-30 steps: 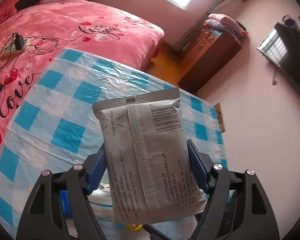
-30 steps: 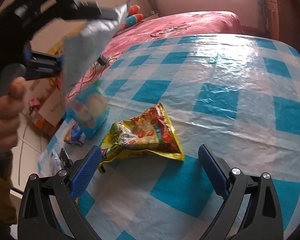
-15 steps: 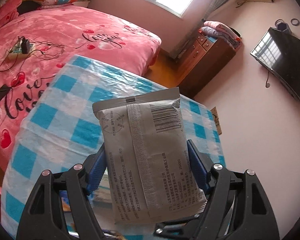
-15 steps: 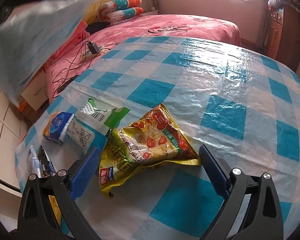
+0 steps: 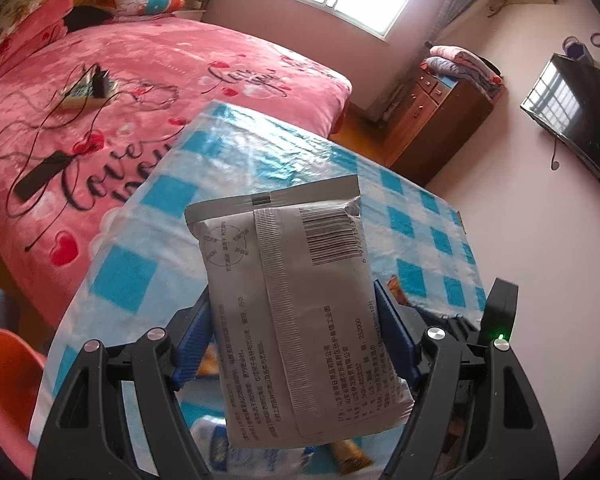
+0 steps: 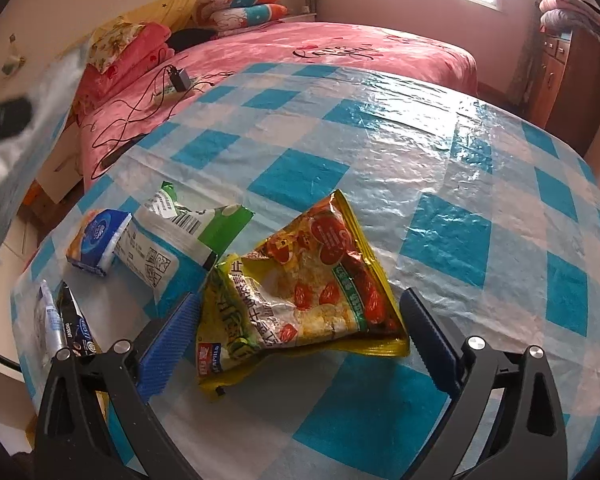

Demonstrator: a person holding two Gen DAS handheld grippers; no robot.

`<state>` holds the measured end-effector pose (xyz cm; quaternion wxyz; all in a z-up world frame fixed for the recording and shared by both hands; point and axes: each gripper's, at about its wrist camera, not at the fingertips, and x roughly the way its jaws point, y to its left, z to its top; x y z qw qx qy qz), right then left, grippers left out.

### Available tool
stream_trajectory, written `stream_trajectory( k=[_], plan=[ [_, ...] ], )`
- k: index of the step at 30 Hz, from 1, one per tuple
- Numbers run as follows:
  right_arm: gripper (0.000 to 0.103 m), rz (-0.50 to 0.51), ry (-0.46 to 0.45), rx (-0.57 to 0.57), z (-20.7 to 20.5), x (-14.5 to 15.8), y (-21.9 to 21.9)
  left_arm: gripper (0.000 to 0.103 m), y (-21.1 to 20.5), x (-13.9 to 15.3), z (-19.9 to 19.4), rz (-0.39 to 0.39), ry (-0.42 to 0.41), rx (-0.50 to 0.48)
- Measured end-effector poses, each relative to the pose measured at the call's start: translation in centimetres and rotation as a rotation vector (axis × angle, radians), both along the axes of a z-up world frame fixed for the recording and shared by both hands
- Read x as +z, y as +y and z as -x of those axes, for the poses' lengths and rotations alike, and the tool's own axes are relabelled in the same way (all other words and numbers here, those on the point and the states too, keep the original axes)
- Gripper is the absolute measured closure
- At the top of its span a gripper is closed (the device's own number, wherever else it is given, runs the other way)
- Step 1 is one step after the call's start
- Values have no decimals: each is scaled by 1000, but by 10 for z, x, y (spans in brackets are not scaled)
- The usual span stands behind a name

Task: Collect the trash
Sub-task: 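Grasp the yellow chip bag with the right tool while the left tool holds the packet, then carry the paper packet and chip bag to the orange bucket and release both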

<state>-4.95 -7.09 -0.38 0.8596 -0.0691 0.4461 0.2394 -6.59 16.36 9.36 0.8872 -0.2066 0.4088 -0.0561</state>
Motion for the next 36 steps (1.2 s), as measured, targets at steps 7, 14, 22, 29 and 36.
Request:
stream_trajectory(
  k=[7,14,22,29,36],
  plan=[
    [11,5,-9,-8,5,1,-1,28,20,-11,26,12,6,21],
    [31,-13,-30,-11,14,3,-7,28,33,-25,49,30,25,35],
    [76,-61,-20,-22,22,6,-13,28,49,-42,66,50,54,54],
    [82,-98,-11,-59,26,7,-19,28,55,-51,76,65,60,49],
    [85,-73,-47,-95,37,12,-21,28,64,-55,86,79,50,57]
  ],
)
